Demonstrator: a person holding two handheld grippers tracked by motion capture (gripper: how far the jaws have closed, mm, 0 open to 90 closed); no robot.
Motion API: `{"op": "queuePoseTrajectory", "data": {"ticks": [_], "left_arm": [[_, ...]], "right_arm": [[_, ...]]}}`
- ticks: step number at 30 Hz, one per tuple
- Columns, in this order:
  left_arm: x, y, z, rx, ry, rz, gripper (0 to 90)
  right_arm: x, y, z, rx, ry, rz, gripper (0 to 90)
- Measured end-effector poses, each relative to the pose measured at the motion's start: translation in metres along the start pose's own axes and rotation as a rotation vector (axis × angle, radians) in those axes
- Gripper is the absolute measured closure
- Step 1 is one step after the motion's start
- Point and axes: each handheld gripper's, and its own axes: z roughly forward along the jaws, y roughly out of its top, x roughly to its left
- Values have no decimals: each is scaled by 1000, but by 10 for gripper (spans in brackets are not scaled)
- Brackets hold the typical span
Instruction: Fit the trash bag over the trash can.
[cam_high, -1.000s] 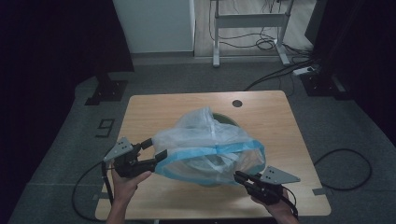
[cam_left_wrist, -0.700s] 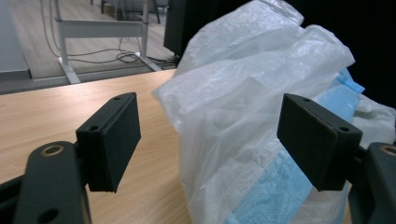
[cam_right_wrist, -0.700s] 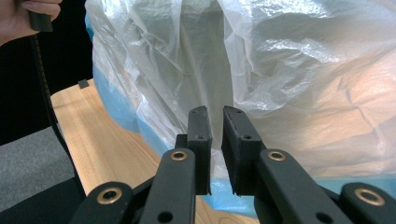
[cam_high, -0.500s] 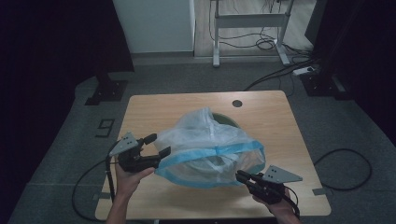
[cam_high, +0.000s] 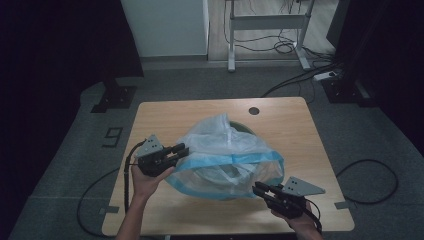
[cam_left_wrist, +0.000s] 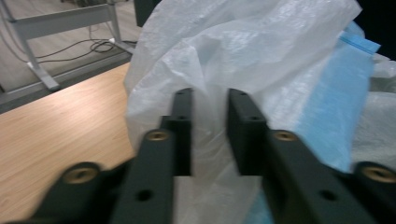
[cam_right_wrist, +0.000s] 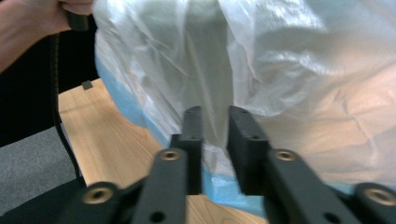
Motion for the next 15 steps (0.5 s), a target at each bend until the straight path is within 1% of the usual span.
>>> {"op": "queuePoseTrajectory", "data": {"ticks": [1,4,5,7,9,11,13,15], "left_arm": [[1,0,0,1,-8,-3,825],[3,0,0,-4,-20,-19,871],[4,0,-1,-13,-27,-29,883],[7,-1,-3,-33,-43,-50,894],[9,-1,-4,-49,-53,-65,898],[11,-1,-5,-58,-66,-77,899],[12,0,-5,-61,-74,-79,899],[13,0,-4,-67,-76,-84,900]], "right_arm": [[2,2,-2,-10,-6,-8,655],[9,11,-14,-55,-16,-43,587],[10,16,-19,-74,-27,-60,564],[9,26,-28,-112,-67,-94,525],[1,38,-33,-145,-122,-108,489],[-13,52,-32,-157,-161,-109,471],[-24,60,-28,-154,-180,-109,464],[-37,69,-19,-140,-176,-108,460]]}}
